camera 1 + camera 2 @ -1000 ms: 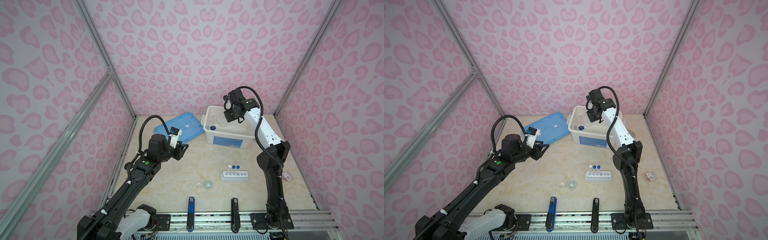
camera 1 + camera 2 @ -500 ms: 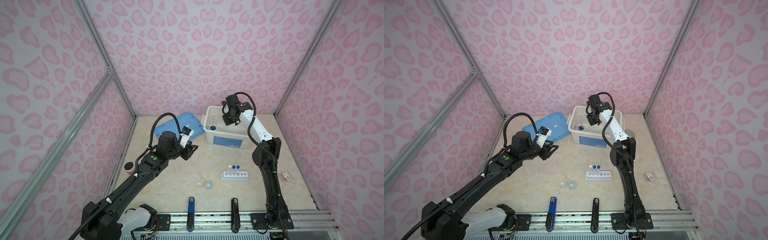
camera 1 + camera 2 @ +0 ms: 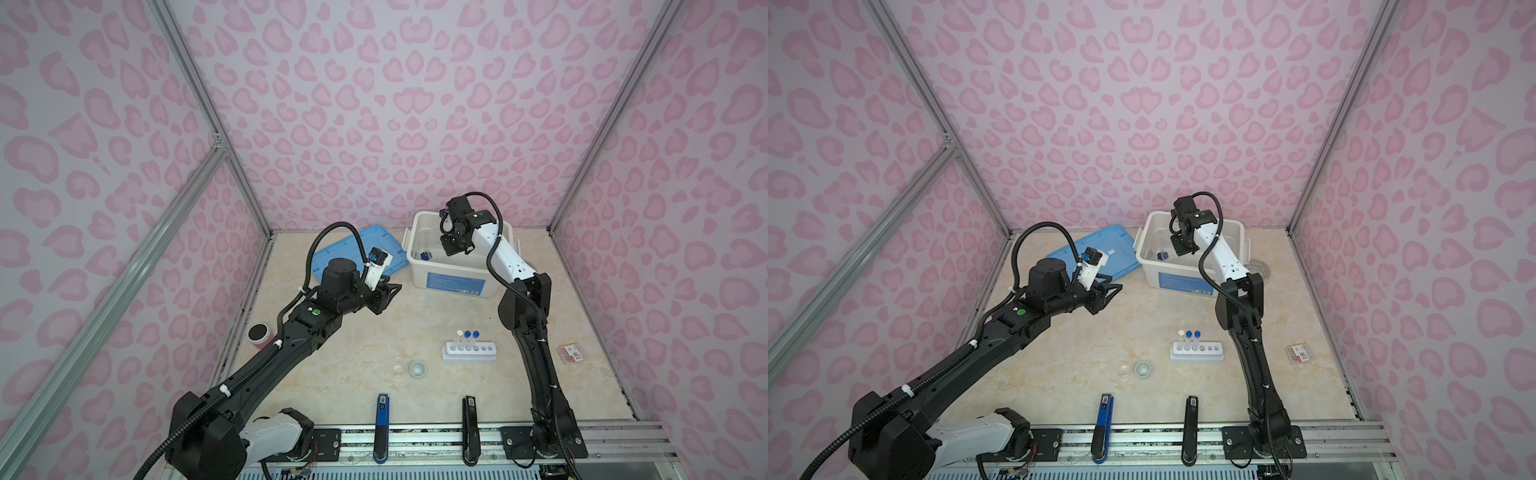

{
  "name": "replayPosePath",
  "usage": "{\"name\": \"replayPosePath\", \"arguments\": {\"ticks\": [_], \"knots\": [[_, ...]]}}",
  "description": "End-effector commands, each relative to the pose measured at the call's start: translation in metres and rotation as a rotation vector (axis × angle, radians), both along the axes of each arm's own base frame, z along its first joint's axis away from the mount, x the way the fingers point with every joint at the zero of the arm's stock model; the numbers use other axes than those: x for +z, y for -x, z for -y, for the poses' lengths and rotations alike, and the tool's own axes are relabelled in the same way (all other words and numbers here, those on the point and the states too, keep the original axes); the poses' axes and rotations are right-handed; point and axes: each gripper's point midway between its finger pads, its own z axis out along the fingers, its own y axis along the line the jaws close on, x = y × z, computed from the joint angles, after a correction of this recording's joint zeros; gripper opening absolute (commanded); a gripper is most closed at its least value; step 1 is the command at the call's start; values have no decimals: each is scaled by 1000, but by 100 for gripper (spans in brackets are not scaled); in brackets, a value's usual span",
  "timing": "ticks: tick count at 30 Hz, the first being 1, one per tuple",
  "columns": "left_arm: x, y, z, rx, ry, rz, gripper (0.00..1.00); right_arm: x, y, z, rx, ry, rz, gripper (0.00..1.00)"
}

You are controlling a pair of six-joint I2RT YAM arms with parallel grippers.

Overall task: Organize the chemistry lab equipment
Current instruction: 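Lower the petri dish into the bin beside the glass cylinder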

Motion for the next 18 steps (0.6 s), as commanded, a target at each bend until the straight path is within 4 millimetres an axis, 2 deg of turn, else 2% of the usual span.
{"name": "replayPosePath", "arguments": {"ticks": [1,8,18], "knots": [[11,-4,3,-3,20,39,46,-9,-5,-6,-3,-20,-1,7],[10,-4,4,-6,19,36,45,-25,-7,-15,-6,-42,-15,7],[8,-4,3,-3,13,36,45,-36,-15,-22,-6,-59,-9,7]]}}
